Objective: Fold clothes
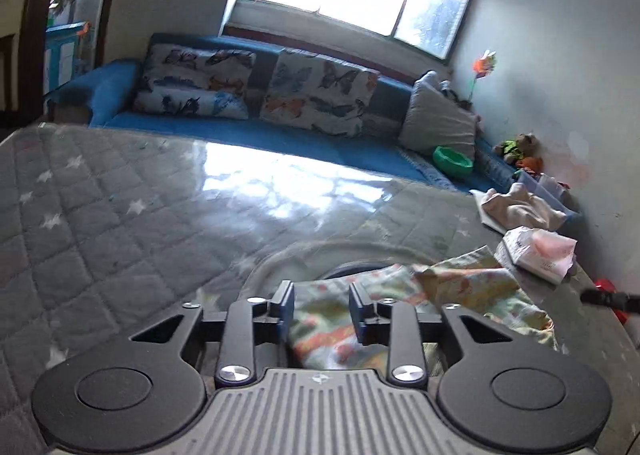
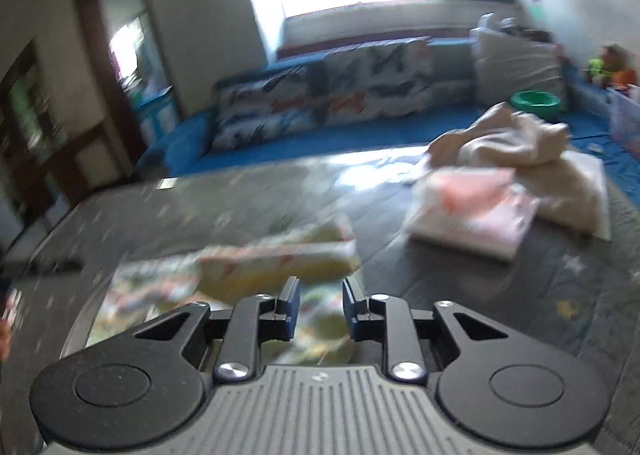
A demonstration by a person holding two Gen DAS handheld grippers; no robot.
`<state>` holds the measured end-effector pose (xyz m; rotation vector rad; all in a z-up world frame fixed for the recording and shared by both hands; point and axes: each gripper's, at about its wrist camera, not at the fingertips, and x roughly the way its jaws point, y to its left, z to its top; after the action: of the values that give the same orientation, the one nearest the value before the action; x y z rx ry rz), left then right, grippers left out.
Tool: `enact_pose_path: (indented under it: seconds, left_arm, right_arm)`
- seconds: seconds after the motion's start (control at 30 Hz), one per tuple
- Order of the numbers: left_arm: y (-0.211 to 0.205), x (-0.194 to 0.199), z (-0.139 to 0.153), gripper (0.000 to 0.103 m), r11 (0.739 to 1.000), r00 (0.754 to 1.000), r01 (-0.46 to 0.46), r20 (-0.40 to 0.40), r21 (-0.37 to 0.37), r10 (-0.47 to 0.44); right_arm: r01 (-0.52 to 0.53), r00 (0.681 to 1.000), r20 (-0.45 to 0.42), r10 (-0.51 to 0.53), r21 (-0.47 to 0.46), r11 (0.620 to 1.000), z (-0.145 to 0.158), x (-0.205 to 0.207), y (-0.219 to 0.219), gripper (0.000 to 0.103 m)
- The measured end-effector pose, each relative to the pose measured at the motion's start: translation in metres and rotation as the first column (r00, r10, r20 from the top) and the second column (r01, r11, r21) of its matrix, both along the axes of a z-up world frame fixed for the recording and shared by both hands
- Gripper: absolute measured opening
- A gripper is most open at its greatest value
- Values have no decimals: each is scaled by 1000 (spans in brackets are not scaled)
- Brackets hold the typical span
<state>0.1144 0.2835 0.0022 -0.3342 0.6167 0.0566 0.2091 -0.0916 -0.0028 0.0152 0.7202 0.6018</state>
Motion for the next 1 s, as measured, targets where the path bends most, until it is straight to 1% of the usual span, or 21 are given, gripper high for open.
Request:
enact_pose_path:
  seconds: [0.07, 0.13, 0.17, 0.27, 0.3, 0.33, 0.4, 0.43, 0.47, 0.53, 0.57, 0.6, 0.67, 0.7, 0.8, 0.83, 0.87, 0.9, 0.93, 0.97, 1.0]
  left_arm:
    - [-7, -7, -2, 33, 999, 999, 29, -13, -12, -29]
    - [-26, -14, -4, 34, 996, 996, 87, -34, -7, -87]
    - [-38, -19, -6, 37, 992, 992, 122, -38, -2, -122]
    - [-73, -37, -6, 45, 976, 974, 219, -55, 6, -218]
    - [-84, -43, -7, 46, 968, 967, 250, -60, 8, -249]
    - [-95, -50, -7, 47, 960, 959, 278, -64, 21, -277]
    - [-115, -64, -6, 53, 944, 946, 322, -67, 74, -317]
    - [-123, -72, -5, 62, 936, 942, 335, -65, 109, -330]
    - [-129, -80, -5, 68, 929, 940, 340, -68, 148, -333]
    - [-138, -94, -8, 69, 915, 942, 334, -80, 224, -325]
    - [-140, -100, -9, 70, 914, 945, 327, -88, 242, -315]
    - [-140, -106, -12, 71, 914, 948, 317, -96, 252, -302]
    - [-140, -115, -16, 84, 926, 957, 288, -112, 245, -268]
    - [-138, -119, -18, 86, 933, 962, 268, -120, 240, -246]
    - [-136, -128, -25, 84, 943, 965, 245, -155, 226, -214]
    - [-135, -130, -28, 81, 945, 965, 236, -167, 226, -201]
    - [-135, -131, -30, 77, 948, 966, 225, -178, 226, -187]
    - [-135, -132, -32, 74, 951, 967, 214, -188, 225, -173]
    - [-134, -132, -34, 61, 953, 967, 205, -197, 223, -162]
    - [-133, -132, -36, 46, 955, 967, 198, -205, 219, -153]
    - [-132, -132, -37, 41, 956, 968, 191, -205, 221, -145]
  right_arm:
    - [-70, 997, -39, 70, -19, 997, -4, -14, 8, 26]
    - [-144, 987, -76, 140, -40, 989, -8, -29, 18, 32]
    - [-180, 981, -89, 175, -54, 982, -10, -37, 23, 34]
    - [-268, 962, -87, 259, -119, 956, -13, -64, 38, 36]
    - [-287, 957, -84, 277, -142, 947, -13, -71, 42, 39]
    - [-301, 953, -82, 291, -164, 939, -15, -77, 43, 41]
    - [-324, 946, -81, 314, -201, 924, -16, -90, 43, 46]
    - [-330, 944, -83, 319, -219, 918, -16, -96, 41, 46]
    - [-333, 943, -83, 322, -235, 913, -17, -101, 38, 46]
    - [-332, 943, -78, 323, -269, 904, -19, -110, 31, 46]
    - [-330, 944, -77, 322, -284, 900, -20, -114, 28, 46]
    - [-327, 945, -80, 318, -294, 898, -22, -117, 25, 46]
    - [-317, 948, -91, 304, -296, 901, -26, -119, 20, 46]
    - [-307, 952, -95, 292, -295, 905, -29, -120, 16, 46]
    - [-267, 963, -96, 250, -278, 923, -34, -121, 8, 44]
    - [-255, 966, -99, 237, -266, 930, -35, -120, 6, 43]
    - [-244, 969, -104, 225, -253, 936, -37, -119, 4, 41]
    - [-234, 971, -111, 213, -242, 942, -38, -118, 4, 36]
    - [-227, 972, -117, 205, -230, 946, -40, -118, 3, 33]
    - [-225, 972, -119, 203, -223, 949, -40, -119, 3, 26]
    - [-226, 972, -119, 204, -219, 949, -40, -120, 3, 16]
